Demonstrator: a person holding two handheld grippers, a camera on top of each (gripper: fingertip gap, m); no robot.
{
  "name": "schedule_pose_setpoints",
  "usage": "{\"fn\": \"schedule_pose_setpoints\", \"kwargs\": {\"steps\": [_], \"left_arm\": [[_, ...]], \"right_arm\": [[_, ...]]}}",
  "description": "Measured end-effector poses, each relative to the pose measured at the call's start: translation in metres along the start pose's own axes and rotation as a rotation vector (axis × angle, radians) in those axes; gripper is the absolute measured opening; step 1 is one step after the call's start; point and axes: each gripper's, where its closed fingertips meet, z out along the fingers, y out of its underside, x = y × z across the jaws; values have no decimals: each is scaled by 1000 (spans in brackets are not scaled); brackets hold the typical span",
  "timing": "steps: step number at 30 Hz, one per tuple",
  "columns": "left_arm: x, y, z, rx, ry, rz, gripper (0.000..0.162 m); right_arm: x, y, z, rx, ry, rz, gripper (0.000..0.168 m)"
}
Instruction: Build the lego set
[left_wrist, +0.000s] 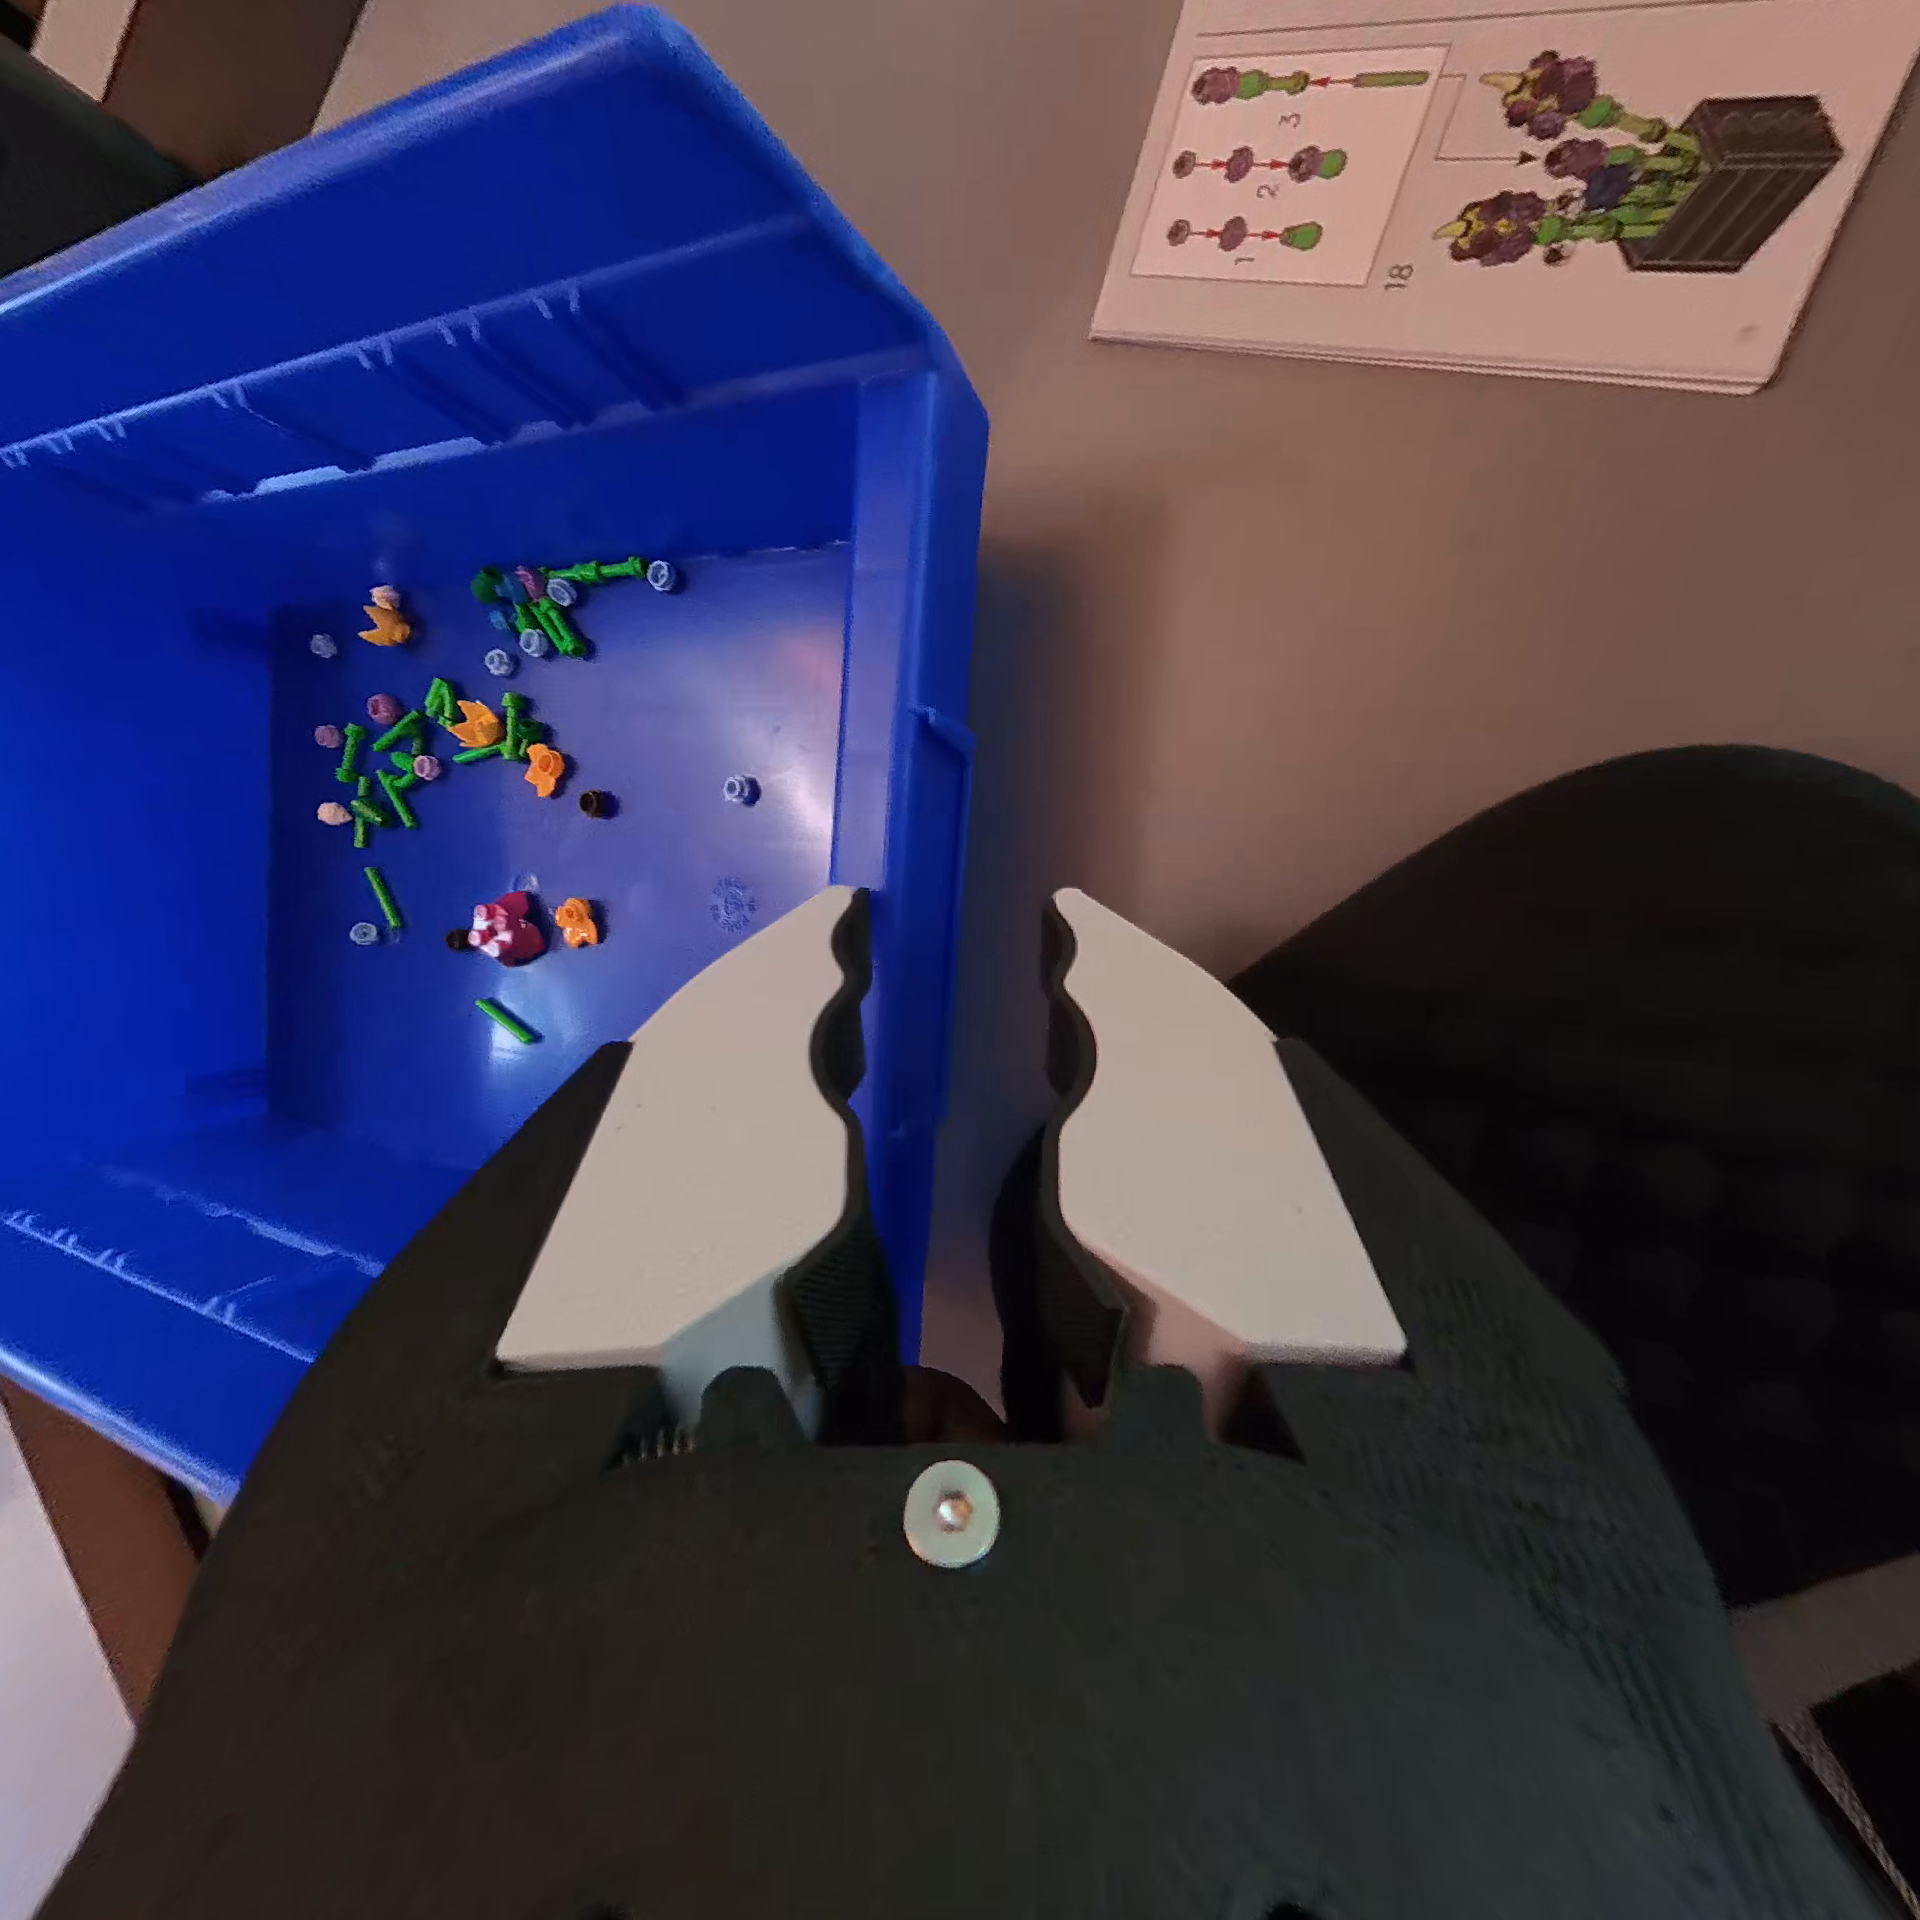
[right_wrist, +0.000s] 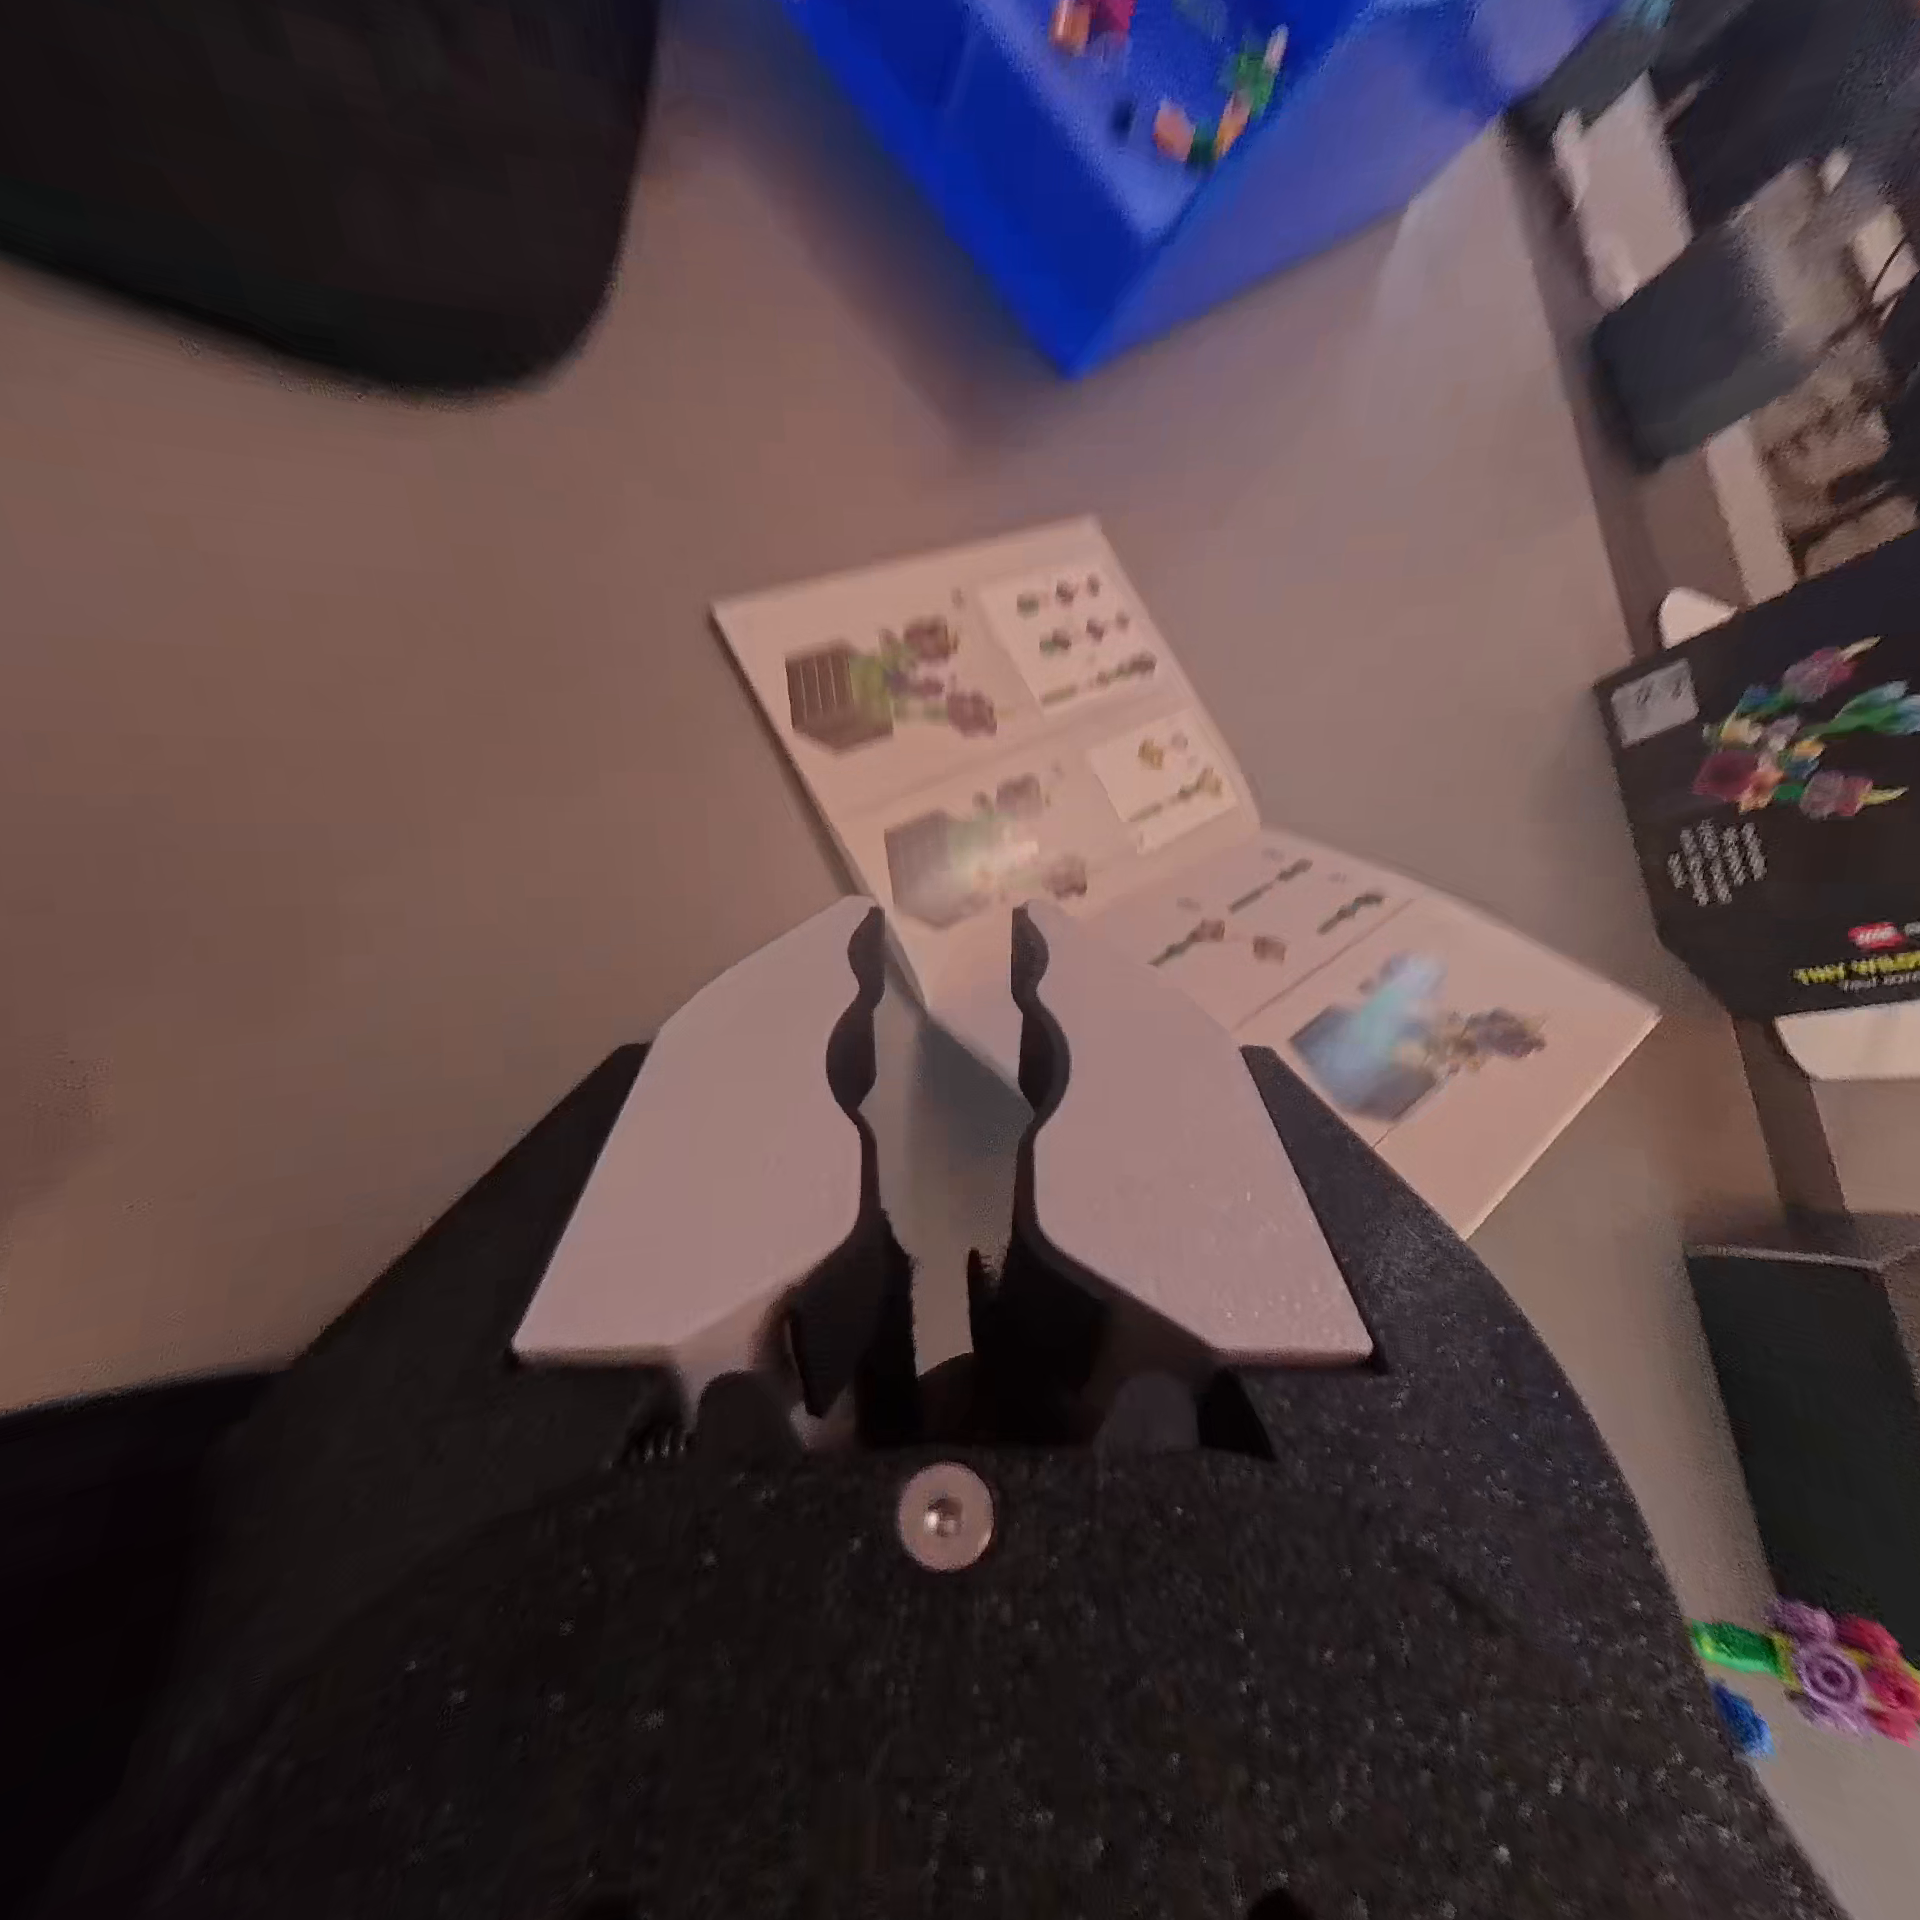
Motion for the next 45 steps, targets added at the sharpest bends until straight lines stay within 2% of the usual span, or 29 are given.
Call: {"fn": "schedule_pose_setpoints", "kwargs": {"steps": [1,2,4,5,8,12,14,16,19,26,31,33,37,42,45], "left_arm": [[2,1,-2,0,20,-2,29],[9,3,-5,-9,73,-2,16],[41,17,-8,-79,291,4,18],[49,22,-8,-100,341,12,20],[40,12,-16,10,312,-12,22],[-3,-23,-56,262,225,-87,25],[-29,-26,-67,280,165,-50,26],[-53,-21,-65,211,122,23,29],[-84,-16,-47,117,132,81,30],[-123,5,11,-107,386,117,30],[-149,37,49,-328,344,282,28],[-158,35,59,-321,303,279,28],[-168,14,78,-201,298,170,19],[-164,20,96,-183,367,378,12],[-161,24,104,-202,379,374,13]], "right_arm": [[2,-10,-4,70,3,23,23],[4,-21,-9,145,11,46,24],[10,-44,-22,320,28,98,24],[14,-55,-31,411,36,130,24],[25,-78,-57,659,51,233,22],[39,-82,-79,832,43,369,21],[44,-81,-85,886,32,420,21],[45,-81,-89,929,11,454,21],[46,-80,-89,952,-10,488,21],[40,-75,-74,875,-29,473,24],[42,-74,-75,887,-28,486,25],[43,-74,-77,894,-23,491,25],[43,-74,-77,897,-26,491,25],[41,-73,-72,861,-28,476,26],[40,-73,-70,855,-31,475,26]]}}
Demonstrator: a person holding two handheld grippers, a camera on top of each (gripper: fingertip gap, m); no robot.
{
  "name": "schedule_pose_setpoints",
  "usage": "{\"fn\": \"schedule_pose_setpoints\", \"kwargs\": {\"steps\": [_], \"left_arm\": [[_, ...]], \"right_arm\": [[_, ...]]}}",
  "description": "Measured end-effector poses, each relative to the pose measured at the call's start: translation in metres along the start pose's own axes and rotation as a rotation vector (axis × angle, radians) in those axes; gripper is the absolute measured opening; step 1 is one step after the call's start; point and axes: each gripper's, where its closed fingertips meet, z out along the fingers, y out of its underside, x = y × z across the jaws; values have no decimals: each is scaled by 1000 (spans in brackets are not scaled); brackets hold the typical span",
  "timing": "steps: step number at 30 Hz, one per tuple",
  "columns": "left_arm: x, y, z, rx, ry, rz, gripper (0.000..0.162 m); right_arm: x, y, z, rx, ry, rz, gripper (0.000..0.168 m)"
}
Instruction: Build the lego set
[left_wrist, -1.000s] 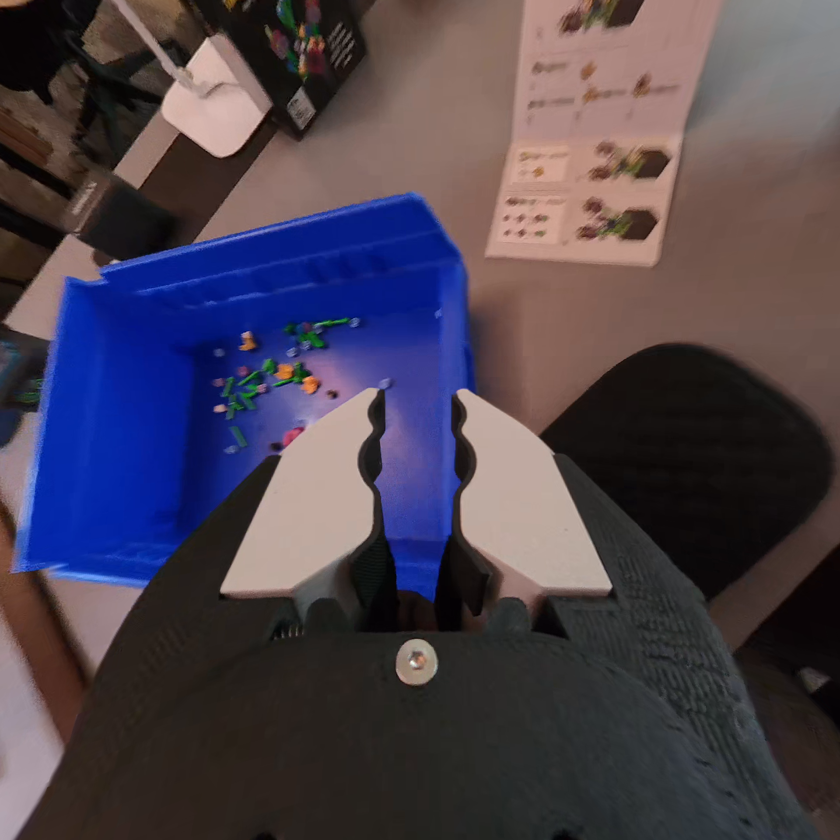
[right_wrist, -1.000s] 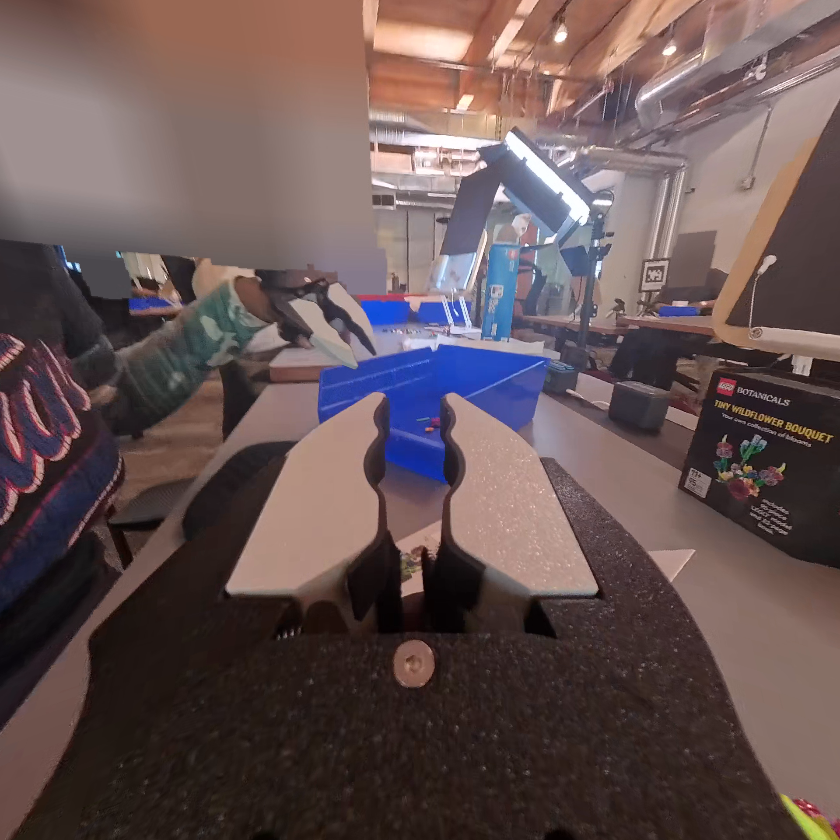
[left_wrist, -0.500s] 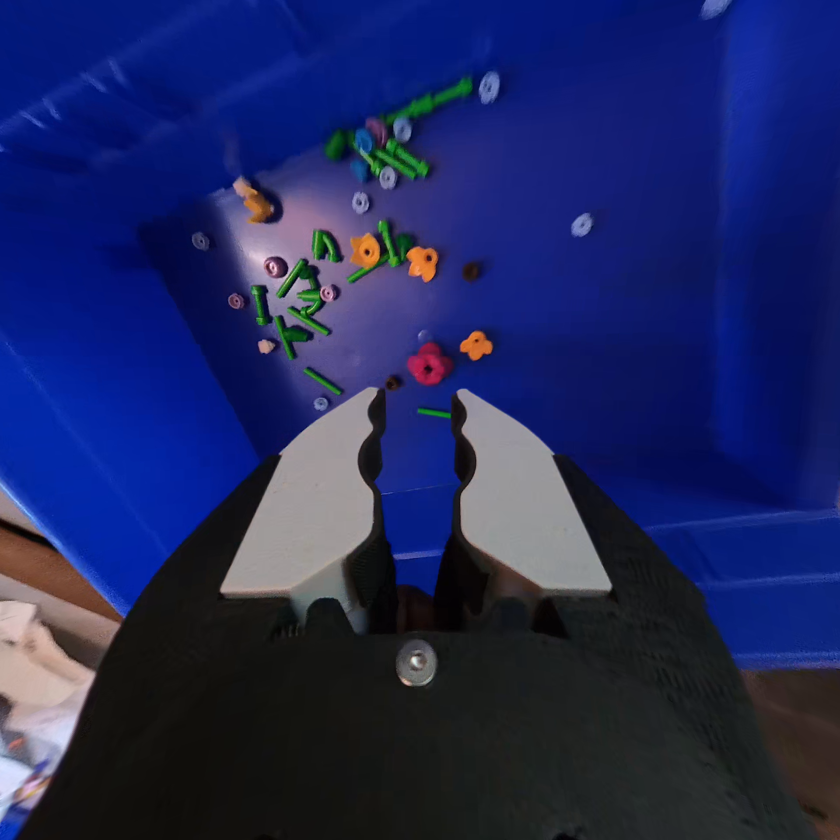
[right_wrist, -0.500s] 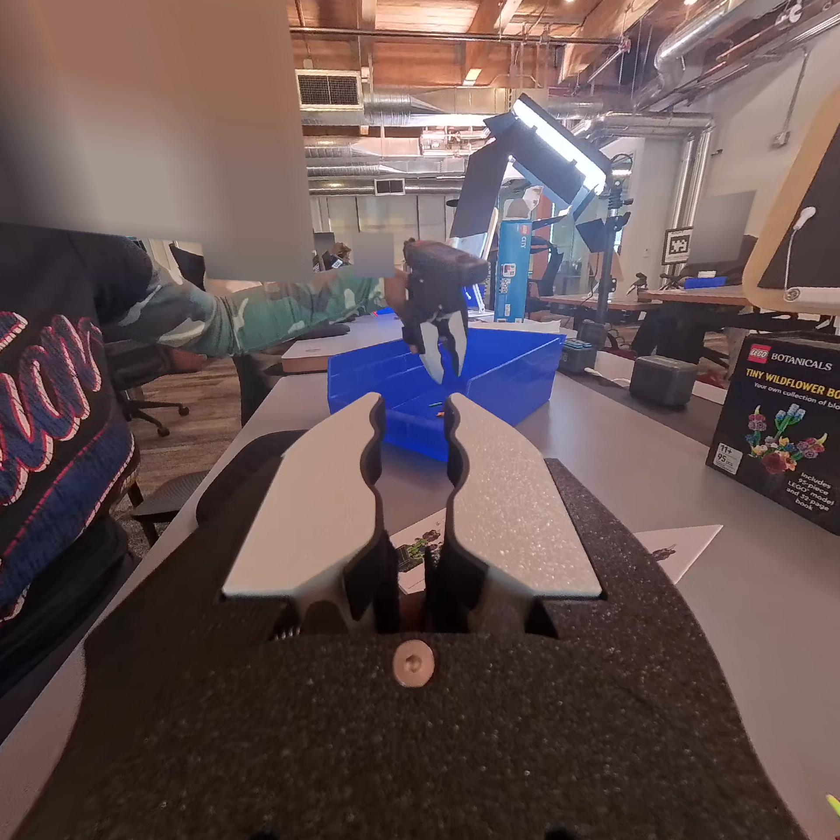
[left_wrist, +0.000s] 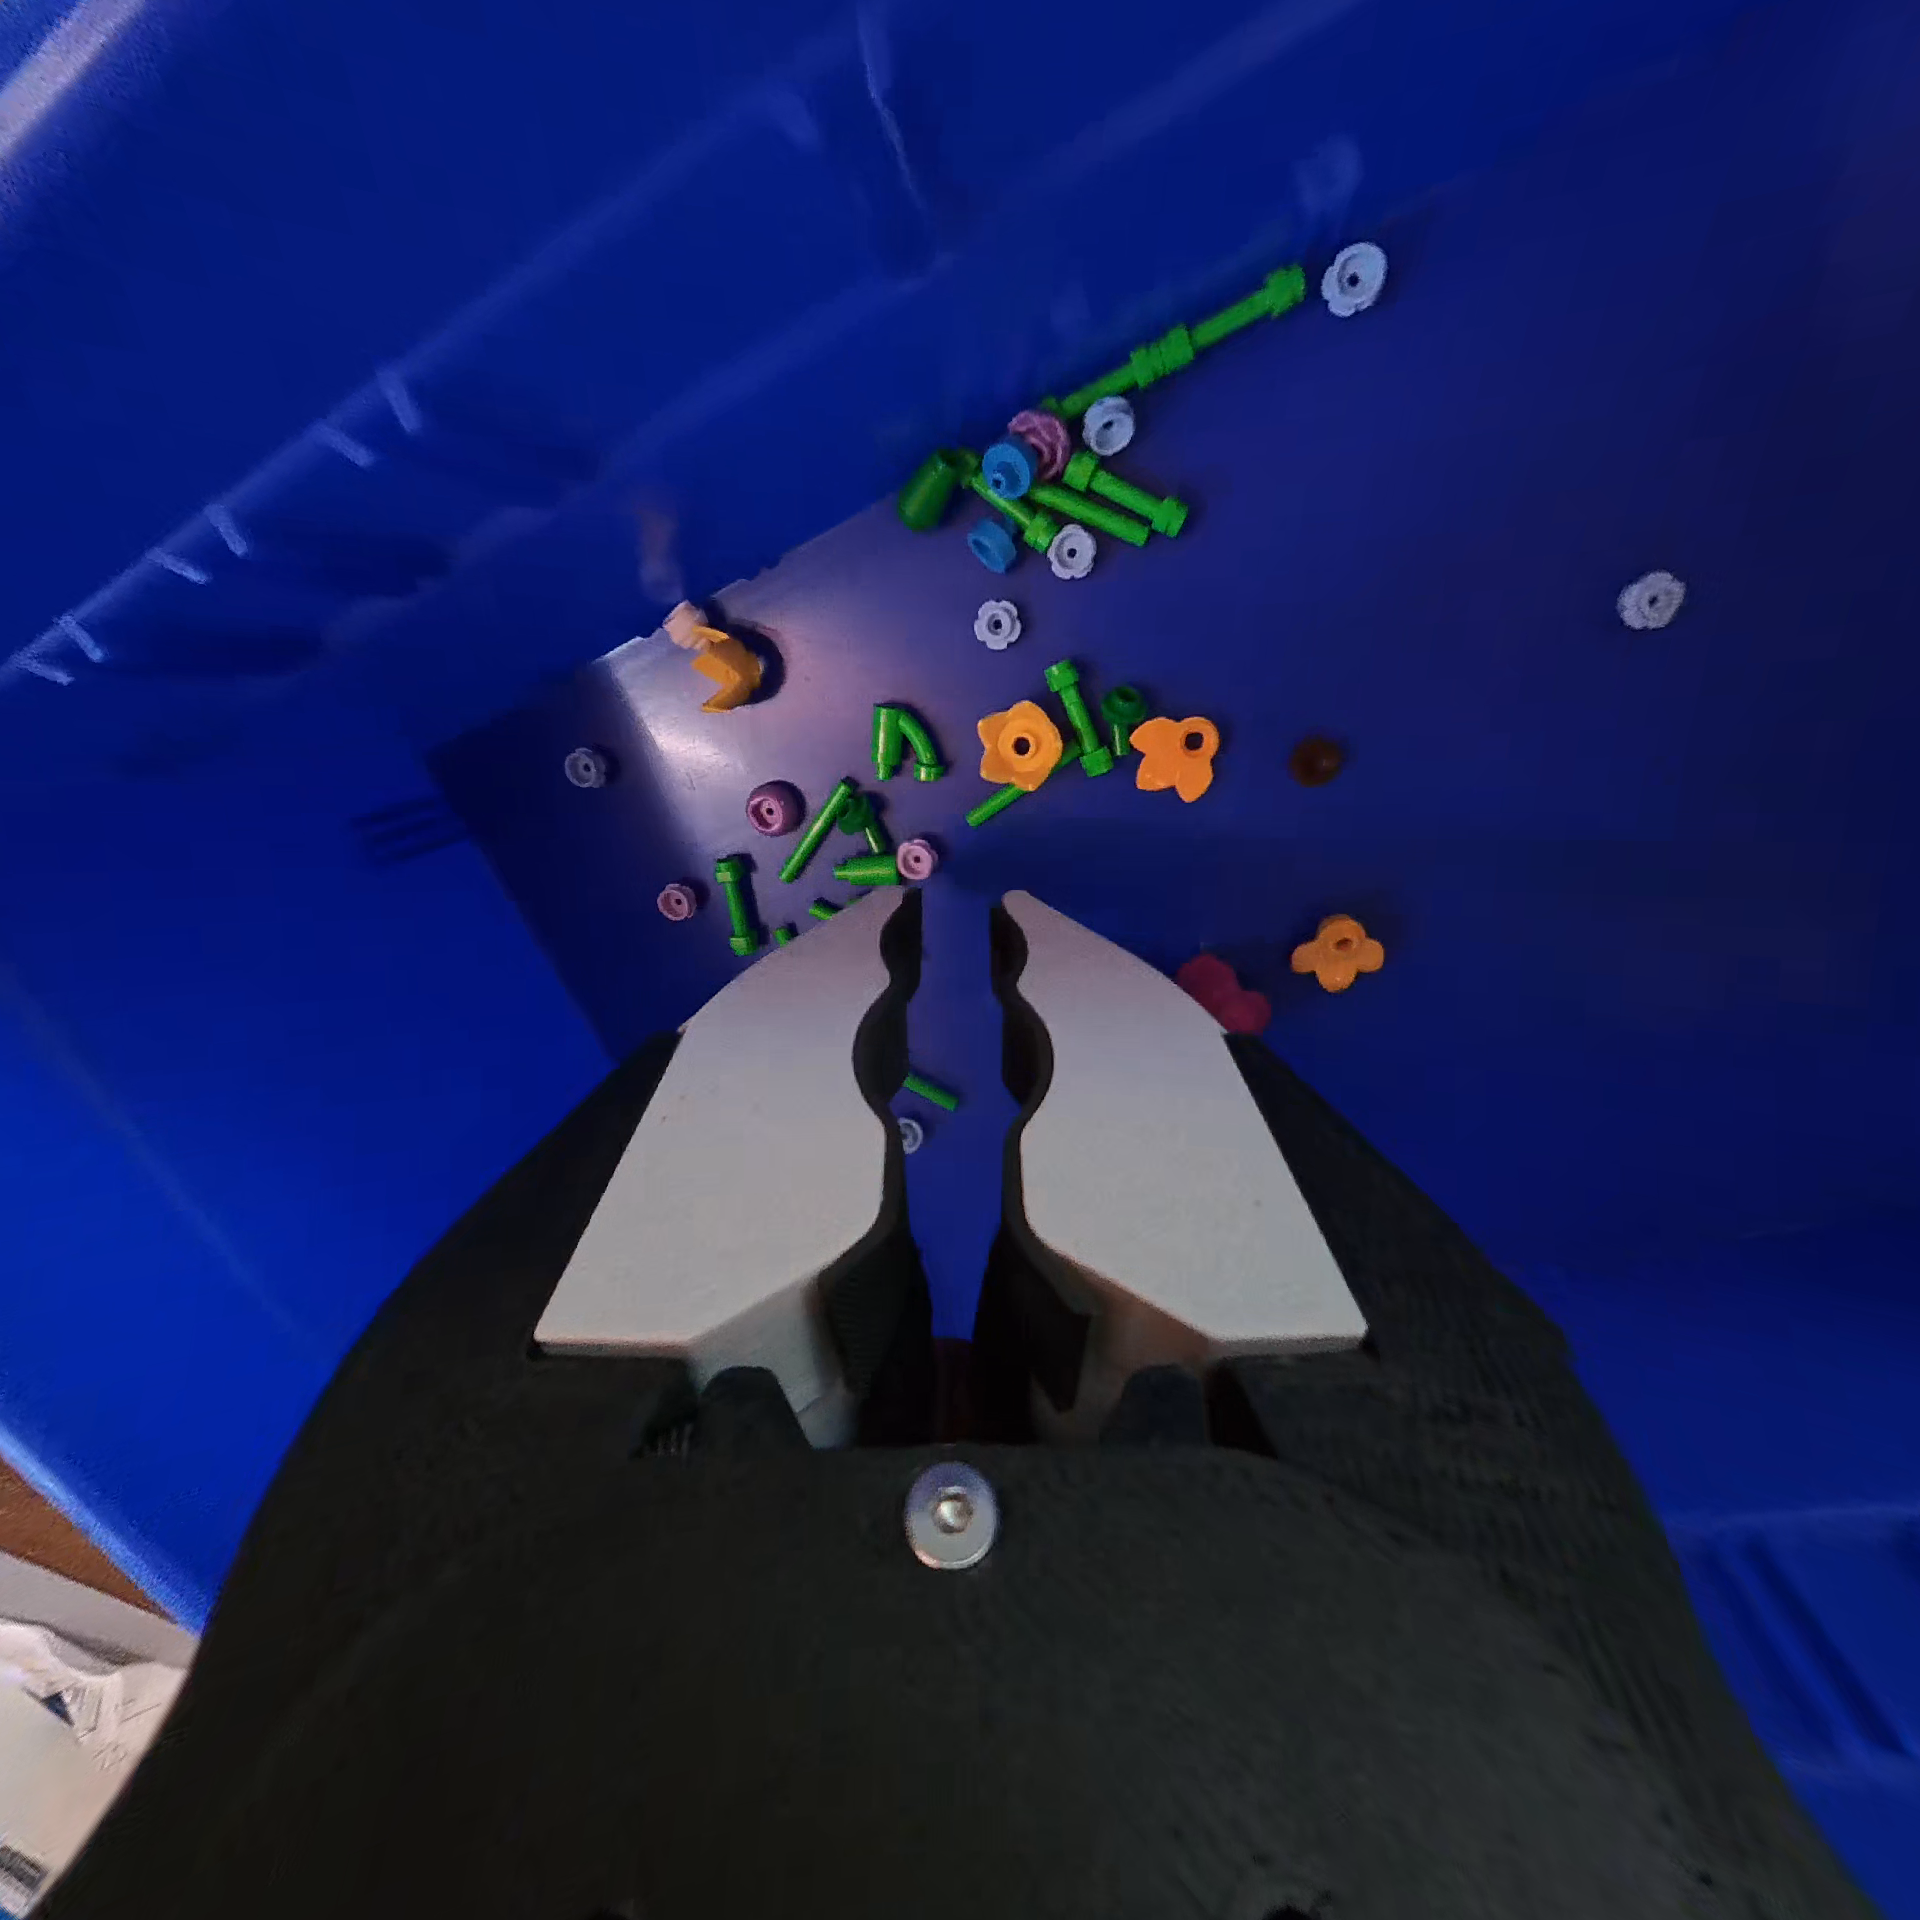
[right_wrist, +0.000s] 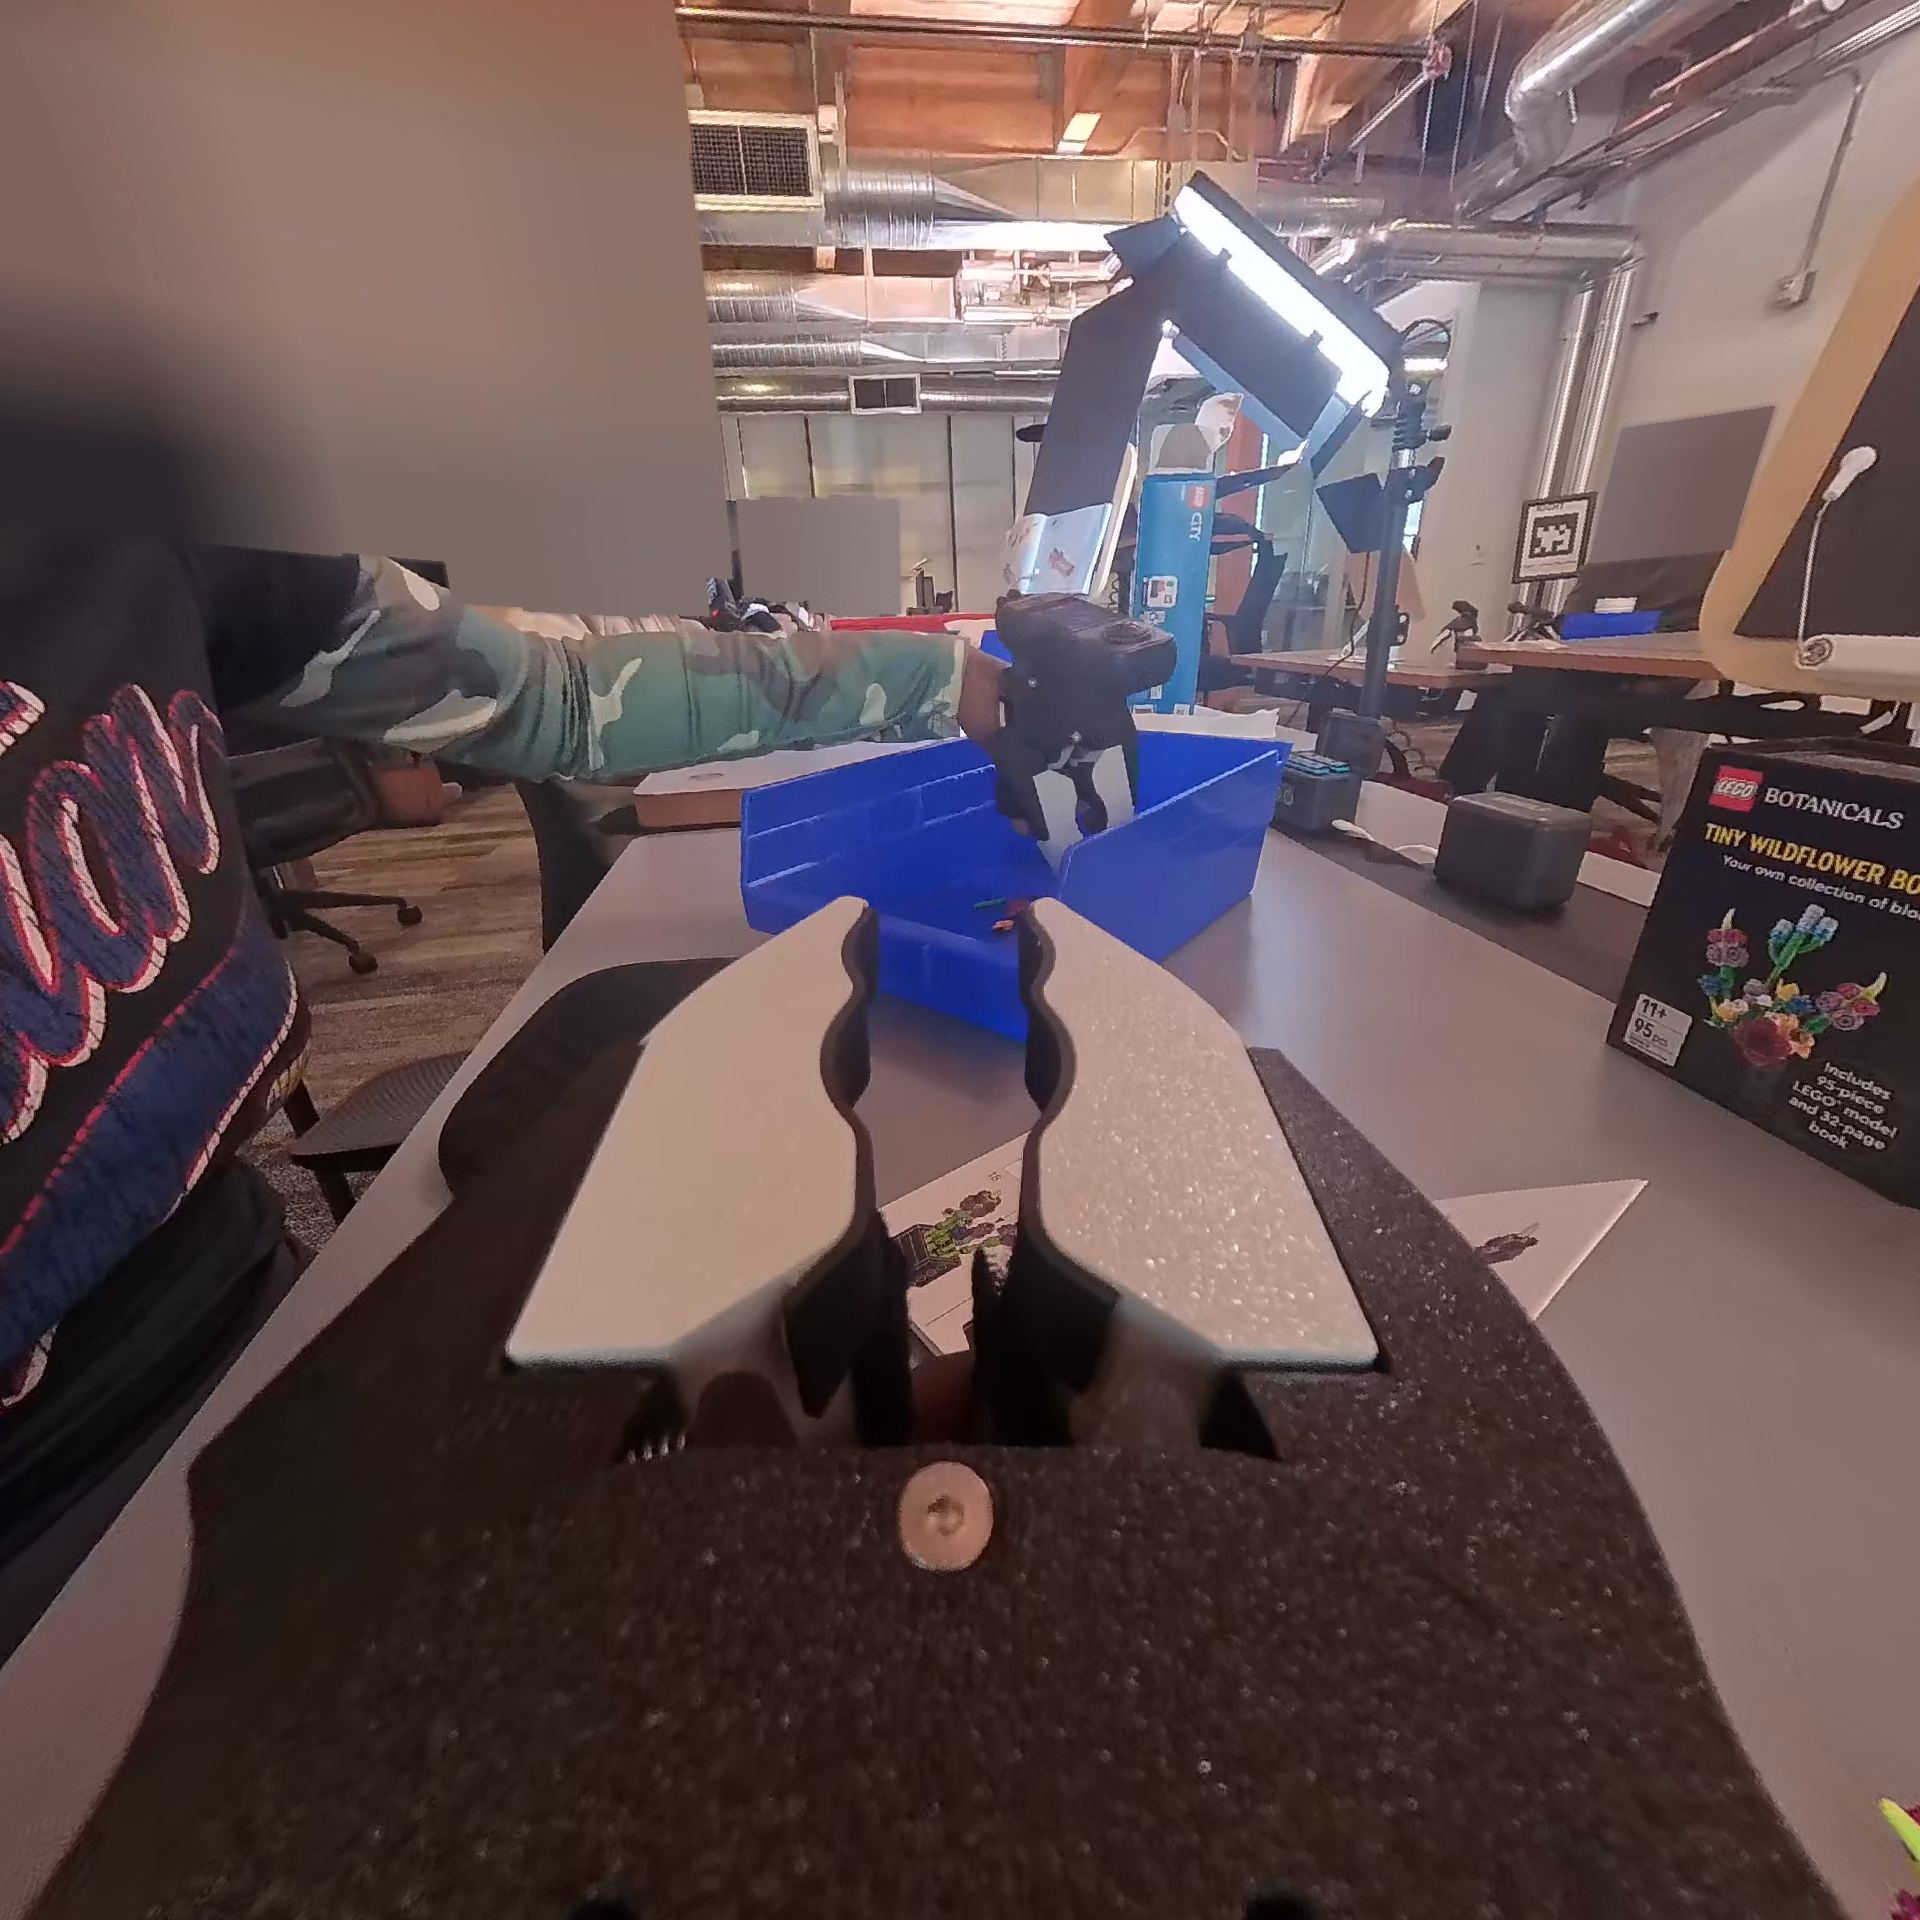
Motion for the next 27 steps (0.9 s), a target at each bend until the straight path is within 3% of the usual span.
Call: {"fn": "schedule_pose_setpoints", "kwargs": {"steps": [3,8,13,23,25,27], "left_arm": [[-11,-4,1,36,-44,-29,14],[-38,-20,0,164,-53,-261,13],[-35,-16,12,116,74,-352,12],[-31,-12,15,84,89,-390,10],[-31,-25,0,208,74,-465,10],[-22,-58,-36,482,104,-557,10]], "right_arm": [[1,1,0,-2,1,3,26],[2,1,-1,-8,8,-3,26],[3,4,-1,-24,16,-9,26],[1,6,1,-42,10,-17,27],[0,5,1,-41,12,-22,27],[-1,3,2,-34,21,-38,25]]}}
